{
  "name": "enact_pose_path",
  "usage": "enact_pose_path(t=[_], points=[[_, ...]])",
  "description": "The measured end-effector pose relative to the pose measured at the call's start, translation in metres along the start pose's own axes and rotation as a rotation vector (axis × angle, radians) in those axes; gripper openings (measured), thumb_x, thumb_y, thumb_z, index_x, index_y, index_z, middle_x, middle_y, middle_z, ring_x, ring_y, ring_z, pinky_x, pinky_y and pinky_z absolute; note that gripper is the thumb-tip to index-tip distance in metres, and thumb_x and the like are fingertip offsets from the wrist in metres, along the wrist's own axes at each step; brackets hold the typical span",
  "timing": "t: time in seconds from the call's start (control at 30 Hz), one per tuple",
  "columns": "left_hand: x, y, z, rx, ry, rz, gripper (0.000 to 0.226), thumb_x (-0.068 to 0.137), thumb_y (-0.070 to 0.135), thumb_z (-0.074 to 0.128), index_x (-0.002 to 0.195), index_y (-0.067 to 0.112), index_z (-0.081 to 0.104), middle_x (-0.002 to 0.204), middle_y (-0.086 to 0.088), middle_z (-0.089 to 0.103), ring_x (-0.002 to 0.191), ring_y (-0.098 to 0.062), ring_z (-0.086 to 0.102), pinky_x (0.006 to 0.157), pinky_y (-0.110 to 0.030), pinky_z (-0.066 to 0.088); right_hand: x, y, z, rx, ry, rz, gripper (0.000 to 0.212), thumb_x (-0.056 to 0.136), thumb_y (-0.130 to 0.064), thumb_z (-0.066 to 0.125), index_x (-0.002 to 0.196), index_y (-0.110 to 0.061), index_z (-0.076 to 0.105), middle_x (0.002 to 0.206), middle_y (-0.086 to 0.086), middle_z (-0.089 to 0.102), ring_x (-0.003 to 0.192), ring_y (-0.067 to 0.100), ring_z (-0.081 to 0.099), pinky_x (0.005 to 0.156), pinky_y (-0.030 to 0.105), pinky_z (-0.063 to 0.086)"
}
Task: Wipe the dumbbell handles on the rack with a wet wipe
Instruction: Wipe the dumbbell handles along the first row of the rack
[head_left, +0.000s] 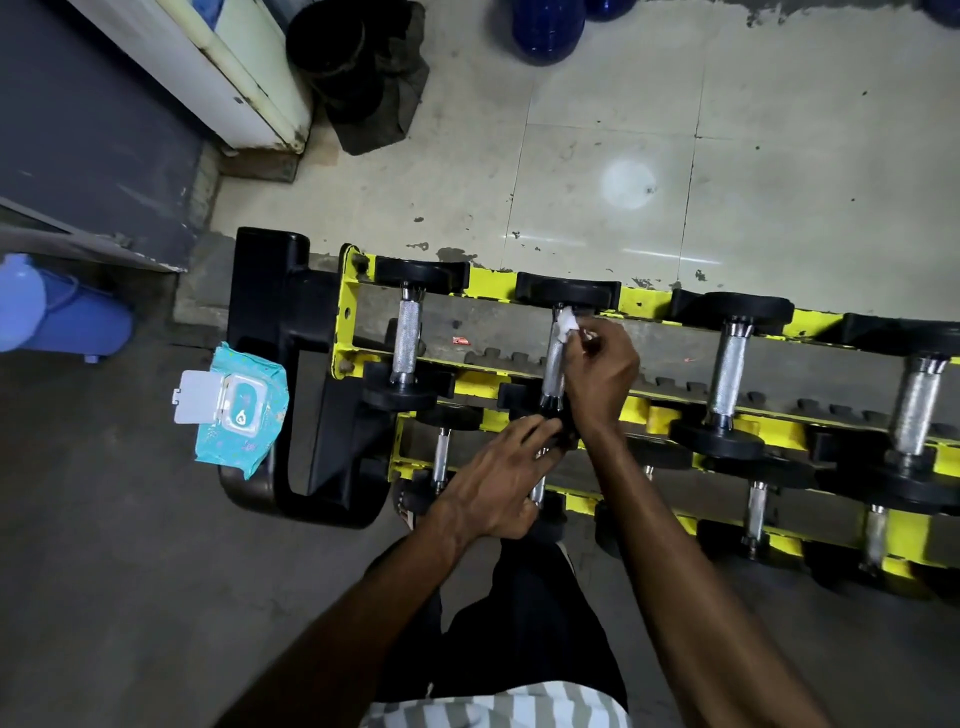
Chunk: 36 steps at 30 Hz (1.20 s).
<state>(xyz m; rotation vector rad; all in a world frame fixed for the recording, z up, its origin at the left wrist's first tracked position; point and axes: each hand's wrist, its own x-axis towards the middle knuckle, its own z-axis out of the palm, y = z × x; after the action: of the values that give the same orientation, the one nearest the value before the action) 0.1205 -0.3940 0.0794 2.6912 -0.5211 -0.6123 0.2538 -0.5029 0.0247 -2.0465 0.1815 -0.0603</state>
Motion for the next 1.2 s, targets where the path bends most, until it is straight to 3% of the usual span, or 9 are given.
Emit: enact_pose_path(t=[0.1, 0.23, 0.37, 0.5, 0.67, 0.8, 0.9, 1.07, 1.2], points=[[-0.001, 0.000, -0.001, 0.012, 0.014, 0.007, 0.087, 0.059, 0.028, 0.070, 0.143, 0.010, 0.055, 0.152, -0.011, 0.040, 0.140, -0.026, 0.030, 0.112, -0.028, 0.034, 0.000, -0.006, -0.004, -0.324, -0.105, -0.347, 0.022, 0.091, -0.009, 0.062, 0.110, -0.014, 0.070, 0.116, -0.001, 0.064, 0.104, 0.017, 0.056, 0.082, 0.026, 0.047], [-0.001, -0.001, -0.001, 0.046, 0.013, 0.011, 0.092, 0.064, 0.030, 0.071, 0.150, 0.009, 0.045, 0.155, -0.010, 0.037, 0.141, -0.025, 0.025, 0.112, -0.029, 0.031, 0.014, -0.007, -0.017, -0.717, -0.301, -0.540, 0.040, 0.082, -0.004, 0.064, 0.118, -0.020, 0.066, 0.126, -0.006, 0.060, 0.100, 0.022, 0.056, 0.062, 0.031, 0.049], [-0.002, 0.000, 0.000, 0.069, 0.014, 0.006, 0.097, 0.065, 0.032, 0.072, 0.154, 0.009, 0.041, 0.153, -0.008, 0.038, 0.140, -0.024, 0.024, 0.110, -0.029, 0.038, 0.032, -0.008, -0.036, -0.860, -0.492, -0.785, 0.049, 0.077, 0.001, 0.067, 0.123, -0.014, 0.064, 0.134, -0.001, 0.056, 0.098, 0.027, 0.059, 0.059, 0.033, 0.051], [-0.003, 0.000, 0.001, 0.076, 0.020, 0.005, 0.098, 0.061, 0.033, 0.074, 0.151, 0.009, 0.045, 0.151, -0.008, 0.042, 0.137, -0.024, 0.027, 0.105, -0.030, 0.046, 0.047, -0.019, -0.034, -1.001, -0.639, -0.923, 0.037, 0.082, -0.001, 0.064, 0.117, -0.013, 0.064, 0.136, 0.001, 0.055, 0.094, 0.028, 0.062, 0.053, 0.031, 0.045], [-0.003, -0.002, 0.000, 0.081, 0.015, 0.017, 0.095, 0.065, 0.030, 0.073, 0.153, 0.011, 0.043, 0.156, -0.010, 0.038, 0.139, -0.024, 0.020, 0.107, -0.031, 0.044, 0.049, -0.046, -0.015, -1.159, -0.840, -0.906, 0.025, 0.097, -0.009, 0.042, 0.113, -0.013, 0.061, 0.118, 0.005, 0.061, 0.084, 0.032, 0.068, 0.057, 0.033, 0.037], [-0.005, -0.003, 0.000, 0.063, -0.010, 0.013, 0.088, 0.070, 0.028, 0.071, 0.152, 0.014, 0.044, 0.158, -0.008, 0.032, 0.143, -0.023, 0.018, 0.108, -0.030, 0.042, 0.043, -0.056, -0.009, -1.227, -1.094, -0.897, 0.028, 0.095, -0.012, 0.050, 0.118, -0.018, 0.065, 0.115, 0.003, 0.069, 0.102, 0.029, 0.068, 0.074, 0.036, 0.052], [-0.005, -0.005, 0.003, 0.056, 0.001, 0.025, 0.085, 0.067, 0.026, 0.070, 0.148, 0.013, 0.048, 0.154, -0.008, 0.036, 0.142, -0.025, 0.024, 0.110, -0.032, 0.041, 0.027, -0.044, -0.016, -1.084, -1.262, -0.718, 0.016, 0.096, -0.018, 0.055, 0.108, -0.014, 0.066, 0.101, 0.003, 0.070, 0.086, 0.024, 0.066, 0.071, 0.030, 0.049], [-0.006, -0.009, 0.006, 0.087, 0.026, 0.077, 0.097, 0.066, 0.029, 0.071, 0.155, 0.011, 0.038, 0.157, -0.009, 0.034, 0.143, -0.026, 0.027, 0.114, -0.031, 0.036, 0.023, -0.004, -0.035, -0.567, -1.154, -0.539, 0.038, 0.072, 0.001, 0.063, 0.100, -0.022, 0.076, 0.107, -0.005, 0.073, 0.090, 0.015, 0.070, 0.069, 0.030, 0.055], [-0.006, -0.011, 0.006, 0.123, 0.028, 0.075, 0.099, 0.059, 0.034, 0.071, 0.151, 0.010, 0.044, 0.153, -0.011, 0.041, 0.139, -0.025, 0.029, 0.110, -0.030, 0.042, 0.004, 0.015, -0.051, -0.283, -0.951, -0.207, 0.038, 0.079, 0.000, 0.057, 0.089, -0.029, 0.079, 0.091, -0.009, 0.076, 0.074, 0.003, 0.069, 0.063, 0.030, 0.056]])
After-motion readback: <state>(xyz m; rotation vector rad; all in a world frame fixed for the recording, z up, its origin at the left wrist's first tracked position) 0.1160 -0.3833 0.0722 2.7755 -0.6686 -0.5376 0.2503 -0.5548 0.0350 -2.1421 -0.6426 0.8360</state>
